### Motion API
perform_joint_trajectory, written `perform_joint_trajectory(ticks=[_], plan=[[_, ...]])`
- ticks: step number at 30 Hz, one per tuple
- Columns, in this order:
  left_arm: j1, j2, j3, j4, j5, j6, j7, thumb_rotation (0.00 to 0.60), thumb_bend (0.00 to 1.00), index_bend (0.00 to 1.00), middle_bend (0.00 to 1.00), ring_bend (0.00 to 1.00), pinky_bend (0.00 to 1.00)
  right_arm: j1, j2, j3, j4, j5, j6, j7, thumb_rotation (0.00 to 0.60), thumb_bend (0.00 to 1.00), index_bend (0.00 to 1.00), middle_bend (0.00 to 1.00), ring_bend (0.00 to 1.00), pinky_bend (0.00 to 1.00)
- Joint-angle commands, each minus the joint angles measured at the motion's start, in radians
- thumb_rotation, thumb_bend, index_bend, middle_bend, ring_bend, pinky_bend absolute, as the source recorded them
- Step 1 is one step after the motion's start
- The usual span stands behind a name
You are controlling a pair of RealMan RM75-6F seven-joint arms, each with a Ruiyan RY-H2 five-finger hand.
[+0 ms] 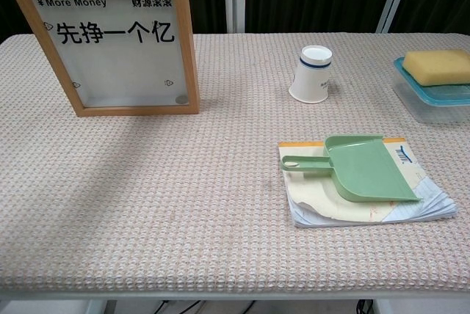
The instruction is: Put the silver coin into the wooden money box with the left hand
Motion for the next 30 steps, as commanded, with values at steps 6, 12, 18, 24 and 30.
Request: perform_joint_trajectory(ticks=[6, 12, 18, 24, 30], plan=[[-0.013, -0.024, 0.008, 0.038, -0.077, -0.010, 0.012, 0.600, 0.41, 0.61, 0.24, 0.04, 0.11, -0.001, 0.000, 0.000, 0.009, 0.001, 0.000, 0.011, 0.600, 0.34, 0.00, 0.00, 0.00, 0.00], [-0.011, -0.027, 0.011, 0.047, -0.087, -0.014, 0.000, 0.600, 0.41, 0.61, 0.24, 0.04, 0.11, -0.003, 0.000, 0.001, 0.012, 0.004, 0.002, 0.014, 0.600, 0.34, 0.00, 0.00, 0.00, 0.00], [-0.012, -0.037, 0.007, 0.052, -0.106, -0.012, -0.008, 0.600, 0.41, 0.61, 0.25, 0.04, 0.11, -0.001, -0.002, 0.000, 0.013, 0.004, -0.003, 0.011, 0.600, 0.34, 0.00, 0.00, 0.00, 0.00], [-0.018, -0.047, 0.009, 0.055, -0.129, -0.006, 0.005, 0.600, 0.41, 0.61, 0.25, 0.04, 0.10, 0.001, -0.002, 0.001, 0.014, 0.006, -0.006, 0.011, 0.600, 0.34, 0.00, 0.00, 0.00, 0.00], [-0.019, -0.051, 0.010, 0.049, -0.149, 0.002, 0.016, 0.600, 0.41, 0.62, 0.25, 0.04, 0.10, 0.001, -0.002, 0.001, 0.017, 0.009, -0.009, 0.014, 0.600, 0.34, 0.00, 0.00, 0.00, 0.00]])
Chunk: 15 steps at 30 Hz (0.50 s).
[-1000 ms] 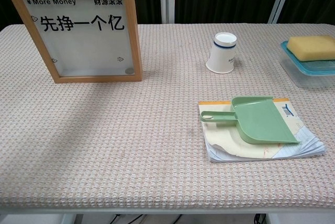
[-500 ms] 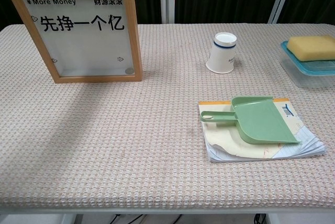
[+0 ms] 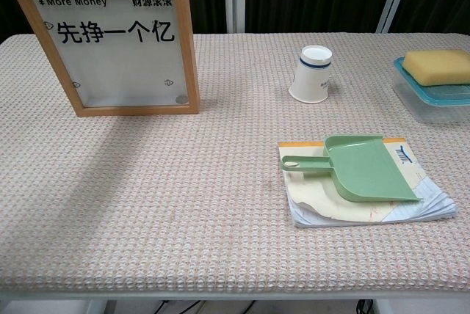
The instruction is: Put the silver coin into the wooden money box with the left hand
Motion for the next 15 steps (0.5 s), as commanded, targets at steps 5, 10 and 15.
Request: perform_joint_trajectory(ticks=[5, 10, 15], plan=[[0.000, -0.002, 0.002, -0.006, -0.019, 0.009, 0.012, 0.600, 0.41, 0.62, 0.25, 0.04, 0.10, 0.002, 0.001, 0.000, 0.000, -0.003, -0.001, 0.000, 0.600, 0.34, 0.00, 0.00, 0.00, 0.00], [0.003, 0.001, 0.007, -0.005, -0.019, 0.006, 0.015, 0.600, 0.41, 0.55, 0.25, 0.04, 0.10, 0.003, -0.003, -0.001, 0.005, 0.002, -0.009, 0.003, 0.600, 0.34, 0.00, 0.00, 0.00, 0.00], [0.010, 0.001, 0.010, 0.001, 0.002, 0.000, -0.003, 0.600, 0.41, 0.29, 0.24, 0.04, 0.10, 0.002, -0.005, -0.001, 0.010, 0.005, -0.009, 0.005, 0.600, 0.34, 0.00, 0.00, 0.00, 0.00]])
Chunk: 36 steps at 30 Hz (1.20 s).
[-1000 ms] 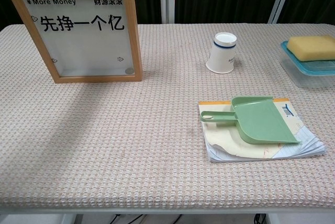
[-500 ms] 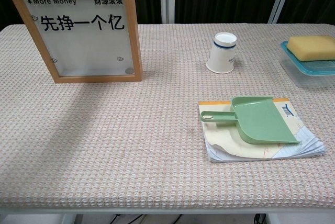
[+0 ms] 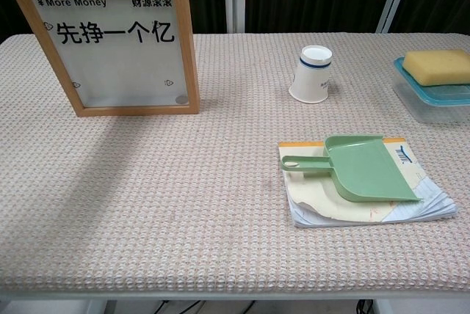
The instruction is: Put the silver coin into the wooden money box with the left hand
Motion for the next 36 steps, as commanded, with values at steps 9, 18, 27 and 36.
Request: perform_joint_trajectory(ticks=[9, 18, 27, 36], plan=[[0.032, 0.029, -0.017, -0.043, 0.069, 0.024, -0.055, 0.600, 0.41, 0.14, 0.23, 0.04, 0.09, 0.004, 0.002, -0.003, -0.011, -0.009, -0.002, -0.016, 0.600, 0.34, 0.00, 0.00, 0.00, 0.00], [0.214, 0.149, 0.103, -0.214, 0.521, 0.299, 0.013, 0.600, 0.30, 0.20, 0.23, 0.04, 0.11, 0.010, 0.000, -0.002, -0.018, -0.012, -0.004, -0.024, 0.600, 0.34, 0.00, 0.00, 0.00, 0.00], [0.503, 0.150, 0.303, -0.121, 0.870, 0.702, 0.146, 0.600, 0.19, 0.21, 0.23, 0.04, 0.11, 0.004, -0.002, -0.006, -0.019, -0.028, 0.016, -0.026, 0.600, 0.34, 0.00, 0.00, 0.00, 0.00], [0.694, 0.067, 0.402, 0.068, 0.901, 0.838, 0.216, 0.600, 0.19, 0.21, 0.18, 0.05, 0.11, 0.008, -0.033, -0.022, 0.000, -0.046, 0.006, -0.041, 0.600, 0.34, 0.00, 0.00, 0.00, 0.00]])
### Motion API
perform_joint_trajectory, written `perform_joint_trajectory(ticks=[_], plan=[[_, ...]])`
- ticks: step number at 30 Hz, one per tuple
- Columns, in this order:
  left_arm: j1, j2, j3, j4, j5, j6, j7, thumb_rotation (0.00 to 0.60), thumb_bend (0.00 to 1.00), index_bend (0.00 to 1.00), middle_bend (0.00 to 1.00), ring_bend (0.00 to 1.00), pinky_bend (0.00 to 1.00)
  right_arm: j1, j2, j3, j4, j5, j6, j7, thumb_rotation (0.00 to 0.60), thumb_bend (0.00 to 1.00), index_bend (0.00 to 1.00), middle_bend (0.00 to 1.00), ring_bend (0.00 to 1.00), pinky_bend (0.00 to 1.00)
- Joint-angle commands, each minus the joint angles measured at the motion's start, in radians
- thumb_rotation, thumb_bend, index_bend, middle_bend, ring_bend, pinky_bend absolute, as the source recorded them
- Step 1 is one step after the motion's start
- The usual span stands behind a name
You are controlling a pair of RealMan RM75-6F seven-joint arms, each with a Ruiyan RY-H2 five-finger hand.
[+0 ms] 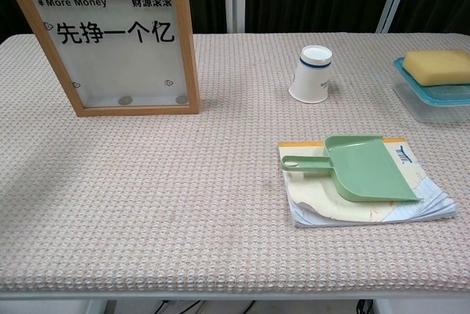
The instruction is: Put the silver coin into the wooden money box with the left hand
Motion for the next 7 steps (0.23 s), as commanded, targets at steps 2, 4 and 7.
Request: perform_joint_trajectory(ticks=[2, 4, 7], plan=[[0.073, -0.059, 0.032, 0.104, -0.006, 0.044, 0.022, 0.600, 0.19, 0.21, 0.17, 0.05, 0.10, 0.001, -0.012, -0.006, 0.010, -0.007, -0.003, -0.008, 0.600, 0.34, 0.00, 0.00, 0.00, 0.00], [0.093, -0.082, 0.032, 0.146, -0.015, 0.052, 0.019, 0.600, 0.20, 0.21, 0.17, 0.05, 0.10, 0.002, -0.017, -0.006, 0.014, -0.010, -0.002, -0.011, 0.600, 0.34, 0.00, 0.00, 0.00, 0.00], [0.115, -0.115, 0.030, 0.207, -0.029, 0.056, -0.001, 0.600, 0.20, 0.21, 0.17, 0.05, 0.10, 0.005, -0.023, -0.009, 0.020, -0.016, -0.003, -0.013, 0.600, 0.34, 0.00, 0.00, 0.00, 0.00]])
